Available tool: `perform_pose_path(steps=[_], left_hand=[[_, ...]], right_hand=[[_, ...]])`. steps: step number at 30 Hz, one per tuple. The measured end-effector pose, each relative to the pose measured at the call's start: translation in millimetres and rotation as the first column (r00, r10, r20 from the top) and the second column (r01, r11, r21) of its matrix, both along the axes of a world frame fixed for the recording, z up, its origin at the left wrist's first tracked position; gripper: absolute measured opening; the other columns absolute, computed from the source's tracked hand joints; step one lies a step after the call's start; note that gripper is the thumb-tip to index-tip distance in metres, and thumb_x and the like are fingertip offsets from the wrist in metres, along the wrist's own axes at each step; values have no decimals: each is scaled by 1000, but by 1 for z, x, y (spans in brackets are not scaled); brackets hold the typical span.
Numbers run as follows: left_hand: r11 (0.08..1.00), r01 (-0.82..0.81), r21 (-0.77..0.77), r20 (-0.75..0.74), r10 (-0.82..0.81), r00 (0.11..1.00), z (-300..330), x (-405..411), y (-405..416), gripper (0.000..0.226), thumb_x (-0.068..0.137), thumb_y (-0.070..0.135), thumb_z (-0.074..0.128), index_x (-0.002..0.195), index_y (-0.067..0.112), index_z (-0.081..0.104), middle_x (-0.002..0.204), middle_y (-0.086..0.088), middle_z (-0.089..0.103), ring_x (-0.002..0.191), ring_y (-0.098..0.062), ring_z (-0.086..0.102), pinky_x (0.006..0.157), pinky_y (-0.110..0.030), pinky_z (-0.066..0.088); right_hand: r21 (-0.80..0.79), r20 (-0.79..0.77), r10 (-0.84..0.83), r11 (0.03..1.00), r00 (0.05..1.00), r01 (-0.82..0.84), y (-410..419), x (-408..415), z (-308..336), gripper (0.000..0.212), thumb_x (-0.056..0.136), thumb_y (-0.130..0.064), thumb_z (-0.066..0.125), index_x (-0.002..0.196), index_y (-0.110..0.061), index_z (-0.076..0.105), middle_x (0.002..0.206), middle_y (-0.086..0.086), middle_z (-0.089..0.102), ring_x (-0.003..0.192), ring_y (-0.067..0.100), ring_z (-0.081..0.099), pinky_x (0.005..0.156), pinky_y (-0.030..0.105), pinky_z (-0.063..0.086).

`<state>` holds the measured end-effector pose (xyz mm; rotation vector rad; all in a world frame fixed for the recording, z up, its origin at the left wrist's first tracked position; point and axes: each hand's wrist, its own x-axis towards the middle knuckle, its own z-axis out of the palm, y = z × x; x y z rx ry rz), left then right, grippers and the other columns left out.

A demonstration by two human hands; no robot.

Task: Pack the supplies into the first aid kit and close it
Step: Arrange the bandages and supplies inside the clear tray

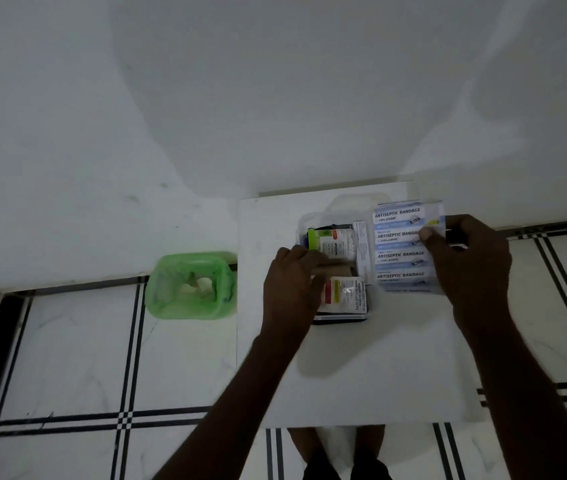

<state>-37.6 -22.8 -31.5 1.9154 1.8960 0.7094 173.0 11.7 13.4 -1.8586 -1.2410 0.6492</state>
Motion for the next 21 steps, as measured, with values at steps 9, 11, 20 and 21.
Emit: perform_pose_path(steps=[9,11,20,21], left_hand=[[971,-233,-54,-17,232,973,-2,4,9,44,86,35,65,126,19,57,114,-6,59,106,-24,54,81,-40,52],[975,-204,-88,-43,201,979,-9,6,11,53,85,32,67,133,18,52,122,-9,54,112,-27,51,84,-42,52],[972,-212,-97,168,226,960,-6,6,14,58,96,34,58,148,17,38,132,-7,58,116,-21,59,90,-34,49],[963,-228,-142,170,251,953,-7,5,15,56,97,33,56,147,16,39,131,-8,62,114,-23,63,91,-36,51]], right_hand=[[-70,127,240,970,962,-233,2,-72,-55,29,81,-22,74,104,-9,61,96,9,75,79,26,73,68,31,58],[-69,191,266,964,945,-257,0,-74,-56,32,82,-24,73,107,-10,59,99,8,75,81,26,73,69,32,58],[-15,525,242,961,816,-276,-11,-71,-57,48,82,-31,71,124,-10,59,116,11,66,101,28,62,73,41,59],[-11,518,262,954,814,-299,-10,-72,-60,47,82,-29,71,124,-9,59,118,12,66,104,30,60,75,41,58]])
